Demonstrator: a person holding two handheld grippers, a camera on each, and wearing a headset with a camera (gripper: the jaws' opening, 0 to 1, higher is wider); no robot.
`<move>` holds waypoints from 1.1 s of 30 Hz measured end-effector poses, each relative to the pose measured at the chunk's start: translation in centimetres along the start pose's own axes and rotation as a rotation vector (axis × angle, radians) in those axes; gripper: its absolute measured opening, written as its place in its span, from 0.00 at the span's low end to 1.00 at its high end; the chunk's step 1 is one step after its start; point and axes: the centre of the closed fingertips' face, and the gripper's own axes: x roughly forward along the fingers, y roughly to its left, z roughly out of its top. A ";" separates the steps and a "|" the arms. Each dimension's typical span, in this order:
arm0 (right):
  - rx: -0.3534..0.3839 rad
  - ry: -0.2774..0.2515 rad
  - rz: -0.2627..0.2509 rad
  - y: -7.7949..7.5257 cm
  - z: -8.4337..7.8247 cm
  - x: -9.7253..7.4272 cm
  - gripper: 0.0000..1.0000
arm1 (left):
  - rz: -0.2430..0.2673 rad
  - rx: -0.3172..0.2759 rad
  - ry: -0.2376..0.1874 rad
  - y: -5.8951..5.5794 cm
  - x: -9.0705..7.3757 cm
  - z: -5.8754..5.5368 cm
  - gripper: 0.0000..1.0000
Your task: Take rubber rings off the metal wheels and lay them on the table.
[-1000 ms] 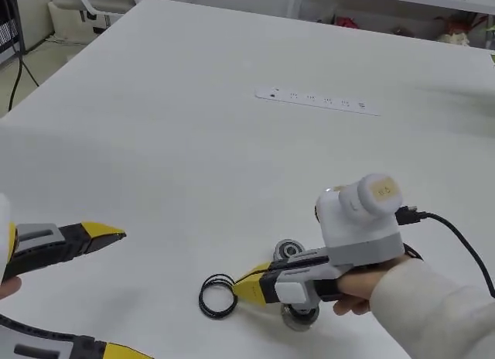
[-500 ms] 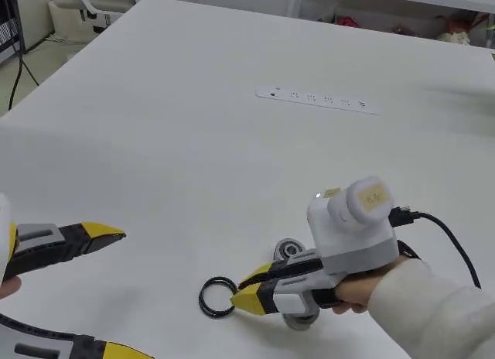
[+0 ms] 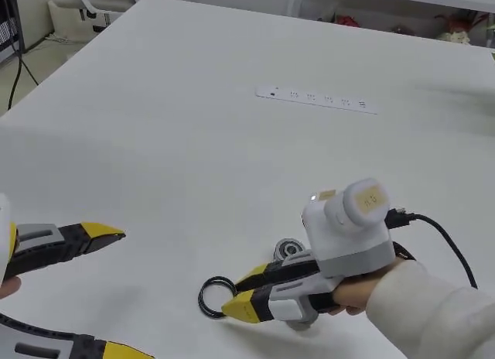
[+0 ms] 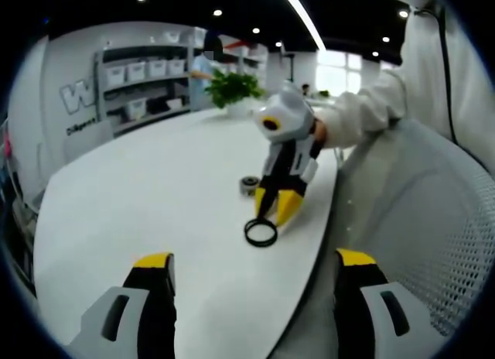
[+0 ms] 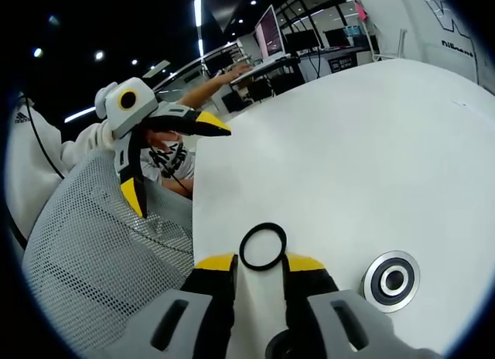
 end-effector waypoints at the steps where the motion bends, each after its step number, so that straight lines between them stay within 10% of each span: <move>1: -0.001 -0.002 0.000 -0.1 0.1 -0.1 0.20 | 0.000 0.000 0.000 0.0 0.0 0.0 0.86; 33: -0.008 0.004 0.013 0.4 0.0 0.1 0.17 | 0.001 0.002 0.003 0.1 0.0 -0.1 0.85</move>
